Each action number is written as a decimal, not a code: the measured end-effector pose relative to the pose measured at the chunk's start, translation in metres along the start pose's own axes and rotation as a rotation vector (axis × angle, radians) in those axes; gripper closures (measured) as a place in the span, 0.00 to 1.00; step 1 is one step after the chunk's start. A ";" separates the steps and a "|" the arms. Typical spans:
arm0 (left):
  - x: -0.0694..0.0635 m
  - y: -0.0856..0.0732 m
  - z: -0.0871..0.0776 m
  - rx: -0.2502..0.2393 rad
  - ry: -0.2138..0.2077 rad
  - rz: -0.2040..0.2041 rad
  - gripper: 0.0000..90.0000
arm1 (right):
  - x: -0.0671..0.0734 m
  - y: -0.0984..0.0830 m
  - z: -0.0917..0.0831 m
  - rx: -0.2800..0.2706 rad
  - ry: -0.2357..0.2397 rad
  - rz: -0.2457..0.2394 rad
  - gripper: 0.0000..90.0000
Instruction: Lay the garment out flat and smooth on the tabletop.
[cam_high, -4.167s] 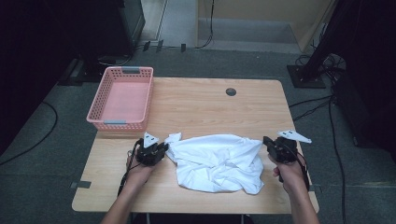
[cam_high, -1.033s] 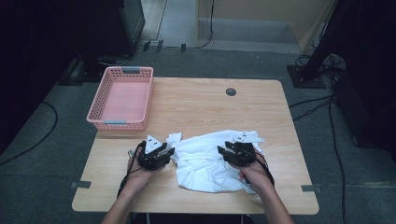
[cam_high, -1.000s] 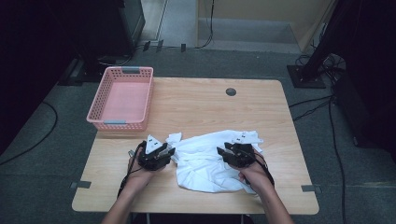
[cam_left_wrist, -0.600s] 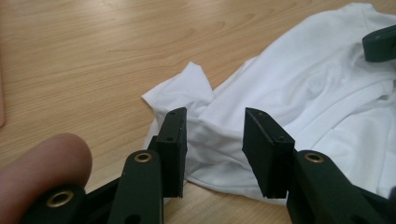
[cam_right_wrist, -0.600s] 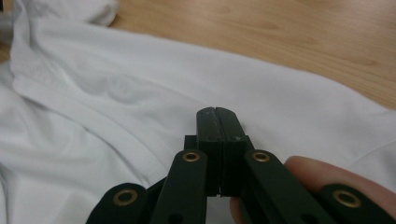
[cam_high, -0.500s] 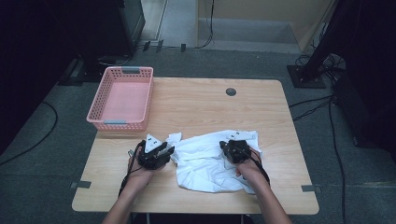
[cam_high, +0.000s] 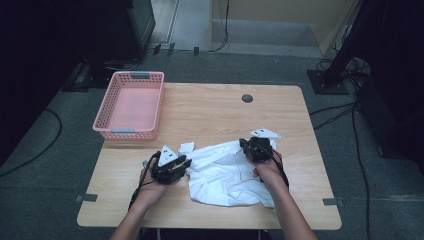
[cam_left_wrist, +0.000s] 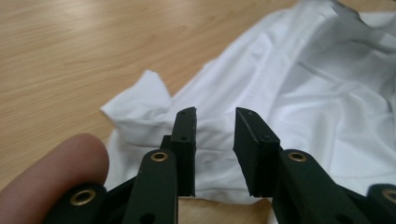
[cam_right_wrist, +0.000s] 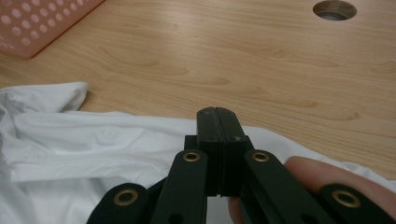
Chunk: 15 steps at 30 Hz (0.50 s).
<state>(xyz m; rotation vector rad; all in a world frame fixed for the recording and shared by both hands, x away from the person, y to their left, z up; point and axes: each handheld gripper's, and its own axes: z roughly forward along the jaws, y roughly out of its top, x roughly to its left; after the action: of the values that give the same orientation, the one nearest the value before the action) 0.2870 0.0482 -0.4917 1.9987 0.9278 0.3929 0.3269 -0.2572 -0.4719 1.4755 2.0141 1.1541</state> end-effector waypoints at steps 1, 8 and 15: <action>-0.005 0.000 0.003 0.015 0.004 0.037 0.77 | 0.000 0.001 0.001 0.001 0.000 0.011 1.00; -0.025 0.005 0.026 0.113 0.033 0.156 0.57 | -0.003 0.003 0.009 0.022 -0.001 0.030 1.00; -0.009 0.009 0.042 0.158 0.085 0.038 0.75 | -0.009 -0.001 0.013 0.045 -0.024 -0.006 1.00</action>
<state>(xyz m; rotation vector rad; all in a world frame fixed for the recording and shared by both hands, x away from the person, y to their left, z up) 0.3096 0.0134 -0.5073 2.1596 1.0019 0.4410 0.3391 -0.2602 -0.4821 1.4968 2.0397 1.0895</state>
